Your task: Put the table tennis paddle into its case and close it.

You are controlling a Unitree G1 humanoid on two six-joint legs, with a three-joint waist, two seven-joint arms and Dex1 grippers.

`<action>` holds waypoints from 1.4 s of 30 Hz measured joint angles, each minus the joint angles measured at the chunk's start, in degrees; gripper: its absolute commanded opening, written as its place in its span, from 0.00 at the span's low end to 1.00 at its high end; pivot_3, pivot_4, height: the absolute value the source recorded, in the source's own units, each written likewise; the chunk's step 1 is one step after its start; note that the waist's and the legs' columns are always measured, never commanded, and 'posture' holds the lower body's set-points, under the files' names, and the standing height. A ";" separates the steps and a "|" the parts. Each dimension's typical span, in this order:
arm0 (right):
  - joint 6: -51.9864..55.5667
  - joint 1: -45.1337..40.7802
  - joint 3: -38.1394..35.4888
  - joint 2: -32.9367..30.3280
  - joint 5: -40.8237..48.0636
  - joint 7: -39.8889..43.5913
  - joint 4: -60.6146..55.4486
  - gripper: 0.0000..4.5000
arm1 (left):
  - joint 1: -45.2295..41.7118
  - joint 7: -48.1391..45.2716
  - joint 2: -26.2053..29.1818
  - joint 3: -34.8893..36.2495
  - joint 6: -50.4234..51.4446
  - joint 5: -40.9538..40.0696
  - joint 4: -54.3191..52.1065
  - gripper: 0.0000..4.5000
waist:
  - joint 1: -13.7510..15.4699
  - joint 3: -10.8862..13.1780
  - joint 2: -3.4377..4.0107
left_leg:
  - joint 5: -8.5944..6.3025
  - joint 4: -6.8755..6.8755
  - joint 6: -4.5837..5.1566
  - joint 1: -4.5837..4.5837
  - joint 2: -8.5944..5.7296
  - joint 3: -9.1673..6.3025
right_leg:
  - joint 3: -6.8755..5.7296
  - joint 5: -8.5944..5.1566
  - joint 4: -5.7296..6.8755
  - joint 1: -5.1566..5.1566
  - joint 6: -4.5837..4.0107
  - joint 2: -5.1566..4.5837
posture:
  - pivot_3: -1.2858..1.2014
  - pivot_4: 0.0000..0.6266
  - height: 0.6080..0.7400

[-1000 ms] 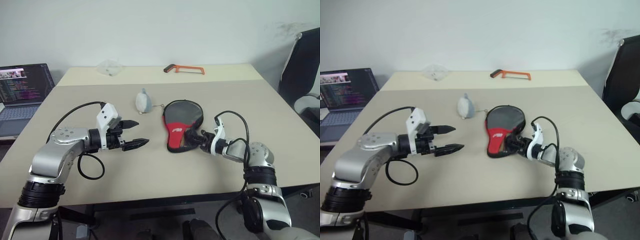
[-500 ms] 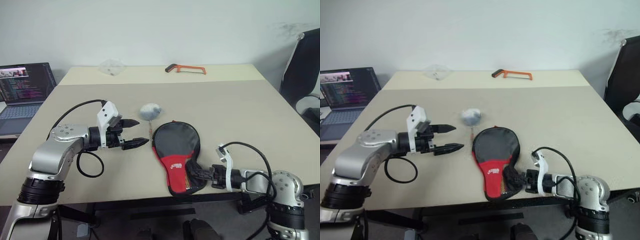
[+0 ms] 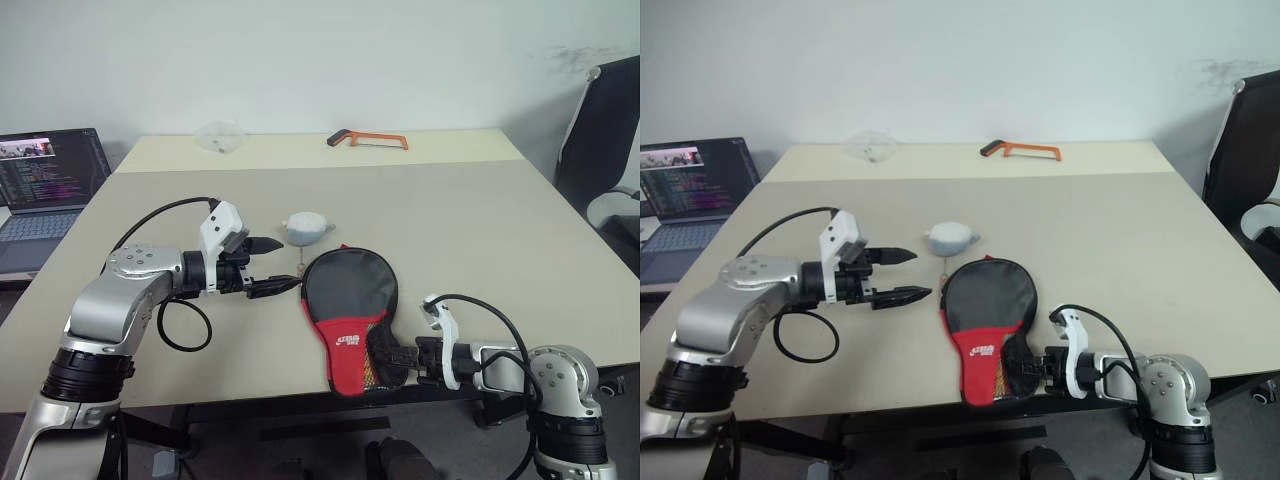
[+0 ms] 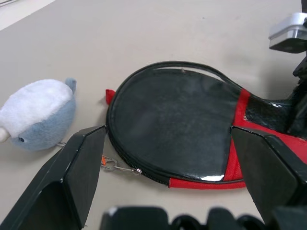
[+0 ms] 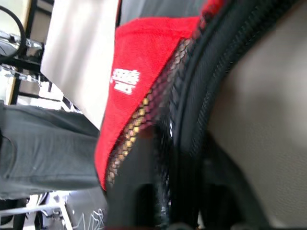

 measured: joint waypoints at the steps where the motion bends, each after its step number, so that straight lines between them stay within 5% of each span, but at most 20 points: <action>1: 0.00 -0.61 0.77 -1.61 0.18 0.77 -0.46 0.55 | -0.04 0.02 -0.17 -0.01 -0.08 0.09 0.05 1.00 | 0.03 0.00 0.00 | 0.00 0.00 0.00 -0.01 -0.04 0.00 | 0.00 0.00 -0.01 -0.01 0.01 0.00 | 0.52 0.24 1.00; 7: -4.88 -2.31 6.73 -18.54 -2.50 7.64 -5.72 1.00 | -0.48 0.67 -0.95 -0.02 -0.26 0.90 1.26 1.00 | 0.81 0.01 0.00 | 0.00 0.06 0.01 -0.26 -0.16 -0.08 | -0.11 0.07 -0.33 -0.01 0.23 -0.02 | 0.52 0.24 1.00; 13: -19.04 -2.32 14.48 -35.45 -12.01 17.71 -10.32 1.00 | -3.30 3.80 -3.01 0.27 -0.15 1.52 5.74 1.00 | 1.52 0.04 -0.07 | -0.02 0.09 0.05 -0.56 -0.16 -0.14 | -0.24 0.21 -0.77 -0.02 0.46 -0.03 | 0.52 0.24 1.00; 20: -39.35 -13.69 21.52 -19.10 -25.75 13.79 -3.48 1.00 | -12.04 8.63 -8.26 -0.10 -2.90 5.35 15.25 1.00 | 1.54 0.08 -0.20 | 0.01 0.10 -0.01 -0.56 -0.04 -0.14 | -0.16 0.39 -0.74 -0.07 0.37 -0.07 | 0.52 0.24 1.00; 31: -57.81 -12.56 25.39 6.12 -37.90 4.68 19.09 1.00 | -28.19 18.25 -22.02 -7.19 -17.84 19.69 47.64 1.00 | 2.80 0.06 -0.22 | 0.04 0.12 -0.07 -0.70 -0.24 -0.06 | -0.12 0.67 -0.74 -0.25 0.10 -0.34 | 0.52 0.24 1.00; 35: -60.90 -12.37 25.20 8.88 -40.21 3.83 24.58 1.00 | -33.16 19.17 -28.82 -8.54 -23.54 22.73 60.75 1.00 | 2.83 0.02 -0.25 | -0.02 0.13 0.04 -0.68 -0.25 -0.01 | -0.13 0.68 -0.73 -0.22 0.10 -0.33 | 0.52 0.24 1.00; 42: -60.24 -10.86 24.19 9.47 -40.61 4.43 23.67 1.00 | -37.70 28.11 -31.60 -11.98 -29.67 31.46 72.70 1.00 | 2.65 -0.10 -0.24 | -0.03 0.13 0.07 -0.35 -0.17 -0.08 | -0.15 0.71 -0.65 0.07 0.07 -0.23 | 0.52 0.24 1.00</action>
